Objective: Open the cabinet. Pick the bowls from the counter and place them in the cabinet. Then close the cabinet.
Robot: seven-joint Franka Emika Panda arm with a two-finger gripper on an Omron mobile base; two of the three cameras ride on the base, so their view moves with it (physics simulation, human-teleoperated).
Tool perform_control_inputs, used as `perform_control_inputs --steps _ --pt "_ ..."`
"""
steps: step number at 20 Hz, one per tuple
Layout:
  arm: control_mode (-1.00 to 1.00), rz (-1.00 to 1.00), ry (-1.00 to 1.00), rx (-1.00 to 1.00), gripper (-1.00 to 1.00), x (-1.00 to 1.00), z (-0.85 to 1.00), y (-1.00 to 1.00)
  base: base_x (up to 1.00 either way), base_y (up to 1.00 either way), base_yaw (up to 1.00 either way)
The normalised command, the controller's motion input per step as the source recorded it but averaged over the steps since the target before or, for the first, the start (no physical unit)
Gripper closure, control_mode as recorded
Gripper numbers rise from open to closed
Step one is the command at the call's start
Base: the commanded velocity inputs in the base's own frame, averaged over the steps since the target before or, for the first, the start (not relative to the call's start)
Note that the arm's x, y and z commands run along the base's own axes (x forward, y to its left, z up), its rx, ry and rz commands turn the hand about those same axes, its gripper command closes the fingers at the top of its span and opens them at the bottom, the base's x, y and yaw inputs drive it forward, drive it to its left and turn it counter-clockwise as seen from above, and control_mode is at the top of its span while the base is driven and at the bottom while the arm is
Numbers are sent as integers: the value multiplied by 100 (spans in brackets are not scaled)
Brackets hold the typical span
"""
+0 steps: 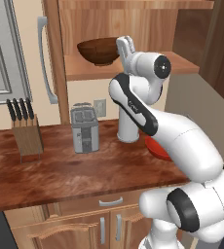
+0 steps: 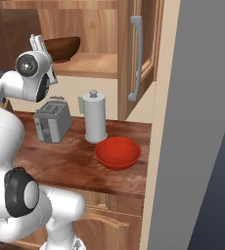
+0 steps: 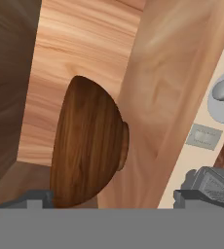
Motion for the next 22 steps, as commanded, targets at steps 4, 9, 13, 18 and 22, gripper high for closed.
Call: perform_control_inputs --steps 4,9,13,18,22 --pt "-100 -6 -3 0 -100 -86 49 -26 0 0 0" --pt "-100 -18 12 -1 -100 -100 26 -28 0 0 0" --pt "-100 -23 23 -5 -100 -98 9 -21 0 0 0" --pt "-100 -23 31 -9 -100 -73 3 -14 0 0 0" --pt "-100 -13 23 -8 -100 -47 -6 -39 0 0 0"
